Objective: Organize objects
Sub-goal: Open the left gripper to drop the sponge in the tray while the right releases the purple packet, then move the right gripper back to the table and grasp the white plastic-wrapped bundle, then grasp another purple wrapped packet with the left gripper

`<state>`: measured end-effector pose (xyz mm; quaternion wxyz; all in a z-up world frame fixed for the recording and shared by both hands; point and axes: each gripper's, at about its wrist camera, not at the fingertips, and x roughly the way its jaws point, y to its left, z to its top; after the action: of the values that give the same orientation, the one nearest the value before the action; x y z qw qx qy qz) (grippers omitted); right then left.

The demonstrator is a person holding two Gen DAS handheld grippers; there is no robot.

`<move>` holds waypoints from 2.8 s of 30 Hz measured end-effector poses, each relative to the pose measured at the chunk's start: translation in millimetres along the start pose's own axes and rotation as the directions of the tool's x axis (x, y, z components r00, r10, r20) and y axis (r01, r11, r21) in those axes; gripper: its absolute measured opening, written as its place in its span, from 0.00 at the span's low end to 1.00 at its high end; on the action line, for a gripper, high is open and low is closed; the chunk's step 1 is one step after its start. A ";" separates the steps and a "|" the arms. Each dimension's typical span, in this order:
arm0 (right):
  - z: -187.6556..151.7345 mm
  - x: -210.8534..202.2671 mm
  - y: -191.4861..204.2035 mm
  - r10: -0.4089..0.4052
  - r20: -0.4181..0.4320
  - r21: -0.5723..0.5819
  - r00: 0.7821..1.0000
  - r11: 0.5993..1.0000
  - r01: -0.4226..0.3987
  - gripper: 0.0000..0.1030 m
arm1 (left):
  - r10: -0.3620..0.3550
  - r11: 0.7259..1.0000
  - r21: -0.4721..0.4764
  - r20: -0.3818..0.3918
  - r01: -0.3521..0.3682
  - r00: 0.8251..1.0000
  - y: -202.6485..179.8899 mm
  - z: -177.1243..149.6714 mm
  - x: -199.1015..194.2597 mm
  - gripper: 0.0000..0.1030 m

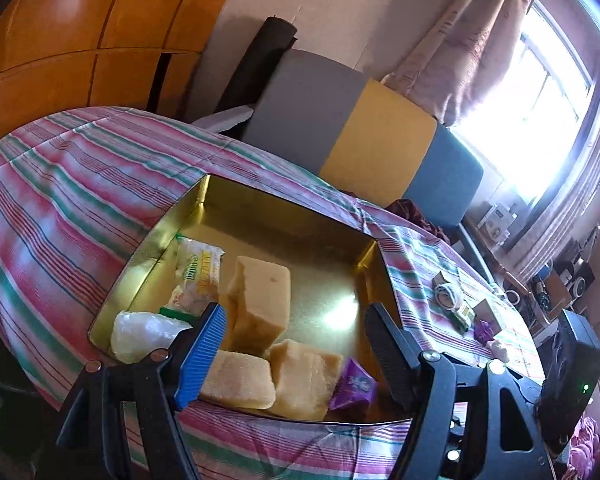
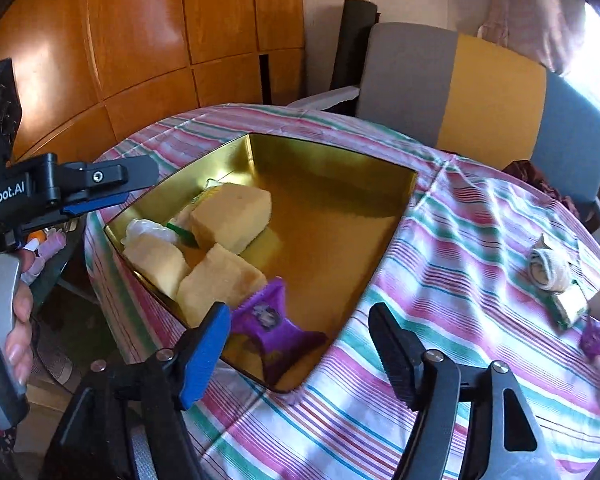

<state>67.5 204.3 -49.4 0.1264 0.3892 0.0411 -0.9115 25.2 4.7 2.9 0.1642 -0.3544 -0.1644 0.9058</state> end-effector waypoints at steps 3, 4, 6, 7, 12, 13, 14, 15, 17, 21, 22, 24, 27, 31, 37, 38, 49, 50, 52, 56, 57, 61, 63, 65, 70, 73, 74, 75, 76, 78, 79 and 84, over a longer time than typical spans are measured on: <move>-3.6 -9.5 -10.4 -0.006 0.008 0.036 1.000 0.999 0.005 0.75 | -0.020 1.000 0.010 -0.003 0.020 1.000 -4.2 -1.8 -0.3 0.71; -4.6 -12.0 -16.3 -0.005 0.007 0.055 1.000 0.998 0.005 0.79 | -0.023 0.999 0.023 -0.007 0.024 1.000 -7.2 -2.9 0.3 0.71; -6.0 -14.5 -25.1 -0.014 0.003 0.083 1.000 0.996 0.014 0.81 | -0.029 0.999 0.046 -0.017 0.030 0.999 -12.8 -5.4 1.9 0.71; -7.9 -16.8 -30.4 -0.021 0.001 0.095 1.000 0.995 0.021 0.81 | -0.031 0.998 0.052 -0.020 0.032 0.999 -14.6 -6.6 2.4 0.71; -18.9 -20.8 -52.4 -0.055 -0.034 0.131 0.998 0.990 0.059 0.81 | -0.063 0.993 0.101 -0.043 0.067 0.997 -29.4 -14.2 4.3 0.71; -22.1 -20.1 -57.7 -0.062 -0.053 0.137 0.997 0.988 0.069 0.81 | -0.081 0.989 0.119 -0.051 0.086 0.995 -34.5 -16.4 4.4 0.71; -26.1 -20.0 -62.9 -0.069 -0.071 0.143 0.995 0.987 0.079 0.81 | -0.091 0.987 0.131 -0.056 0.097 0.994 -38.0 -18.0 4.4 0.71; -30.1 -19.4 -68.4 -0.076 -0.088 0.152 0.993 0.984 0.089 0.81 | -0.099 0.983 0.147 -0.061 0.107 0.993 -42.3 -19.8 4.4 0.71; -40.2 -19.6 -84.6 -0.088 -0.121 0.178 0.989 0.978 0.109 0.81 | -0.118 0.972 0.192 -0.080 0.132 0.990 -54.8 -25.8 5.1 0.71; -60.3 -23.9 -124.3 -0.111 -0.201 0.261 0.973 0.951 0.162 0.81 | -0.161 0.945 0.268 -0.120 0.188 0.980 -79.8 -38.4 5.9 0.71; -66.2 -26.7 -139.8 -0.104 -0.222 0.303 0.970 0.938 0.170 0.81 | -0.167 0.938 0.285 -0.133 0.199 0.977 -86.4 -41.5 6.7 0.71; -74.2 -32.5 -162.2 -0.103 -0.242 0.348 0.965 0.919 0.186 0.81 | -0.179 0.921 0.319 -0.160 0.222 0.971 -99.8 -47.0 9.3 0.71; -84.7 -44.5 -200.1 -0.142 -0.256 0.385 0.956 0.892 0.236 0.81 | -0.191 0.897 0.359 -0.209 0.257 0.959 -121.8 -54.2 15.8 0.71; -97.7 -59.2 -260.6 -0.193 -0.284 0.465 0.939 0.829 0.311 0.81 | -0.198 0.876 0.383 -0.272 0.295 0.942 -144.8 -63.7 24.4 0.71; -103.6 -88.7 -342.6 -0.348 -0.273 0.534 0.897 0.721 0.442 0.78 | -0.194 0.857 0.396 -0.349 0.331 0.917 -170.7 -79.0 39.5 0.71; -103.8 -91.8 -352.4 -0.372 -0.266 0.540 0.889 0.707 0.457 0.78 | -0.194 0.854 0.398 -0.357 0.336 0.914 -173.4 -80.7 40.6 0.71; -115.0 -66.4 -417.4 -0.338 -0.237 0.652 0.911 0.639 0.407 0.70 | -0.161 0.826 0.436 -0.424 0.357 0.891 -203.2 -100.2 57.9 0.71; -115.0 -62.0 -417.4 -0.328 -0.245 0.647 0.912 0.646 0.406 0.68 | -0.160 0.824 0.438 -0.428 0.359 0.890 -205.2 -102.5 59.3 0.71; -119.5 -52.8 -414.7 -0.301 -0.272 0.638 0.914 0.654 0.405 0.55 | -0.153 0.820 0.444 -0.438 0.361 0.886 -210.5 -106.7 63.4 0.71; -127.9 -44.6 -415.3 -0.278 -0.319 0.643 0.906 0.639 0.422 0.41 | -0.157 0.813 0.445 -0.452 0.374 0.878 -221.8 -109.8 70.4 0.71; -127.6 -45.7 -415.0 -0.279 -0.318 0.640 0.906 0.642 0.422 0.36 | -0.158 0.812 0.446 -0.454 0.377 0.877 -224.7 -109.8 71.8 0.71; -131.5 -48.4 -413.9 -0.255 -0.318 0.663 0.913 0.628 0.407 0.36 | -0.169 0.801 0.453 -0.457 0.392 0.873 -242.8 -107.5 80.5 0.71; -132.5 -52.3 -411.9 -0.274 -0.334 0.655 0.902 0.620 0.431 0.36 | -0.181 0.803 0.441 -0.460 0.400 0.870 -249.9 -106.2 84.6 0.71; -132.1 -58.6 -416.7 -0.299 -0.349 0.646 0.888 0.610 0.459 0.36 | -0.183 0.799 0.445 -0.460 0.404 0.869 -260.6 -107.5 90.4 0.71; -141.5 -75.0 -430.0 -0.293 -0.329 0.712 0.898 0.547 0.440 0.36 | -0.213 0.741 0.489 -0.479 0.461 0.851 -300.3 -110.0 110.3 0.74; -147.5 -80.3 -436.1 -0.294 -0.337 0.730 0.895 0.519 0.445 0.37 | -0.233 0.734 0.449 -0.537 0.509 0.810 -323.1 -105.5 138.5 0.76; -148.0 -82.2 -437.3 -0.298 -0.336 0.731 0.893 0.515 0.447 0.36 | -0.235 0.737 0.437 -0.548 0.515 0.803 -329.3 -103.7 148.4 0.77; -147.3 -83.4 -438.6 -0.302 -0.332 0.734 0.894 0.512 0.446 0.37 | -0.226 0.743 0.434 -0.553 0.509 0.802 -335.4 -102.4 158.3 0.77; -146.3 -85.8 -439.2 -0.307 -0.325 0.737 0.895 0.511 0.443 0.37 | -0.202 0.748 0.443 -0.557 0.494 0.806 -346.2 -100.2 174.2 0.77; -144.4 -88.5 -439.3 -0.317 -0.320 0.734 0.893 0.512 0.445 0.37 | -0.173 0.739 0.469 -0.563 0.484 0.808 -361.9 -99.3 195.1 0.77; -143.7 -90.0 -439.1 -0.325 -0.320 0.731 0.890 0.513 0.450 0.37 | -0.133 0.735 0.503 -0.550 0.454 0.825 -373.2 -98.6 209.6 0.77; -141.5 -88.3 -445.4 -0.325 -0.310 0.745 0.894 0.501 0.441 0.37 | -0.069 0.664 0.626 -0.494 0.410 0.867 -410.9 -100.8 246.7 0.77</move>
<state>108.2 676.0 -94.4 -0.2695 0.4427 -0.2782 -0.8087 -1.6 491.6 -42.1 0.4412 -0.4272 0.1933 0.7652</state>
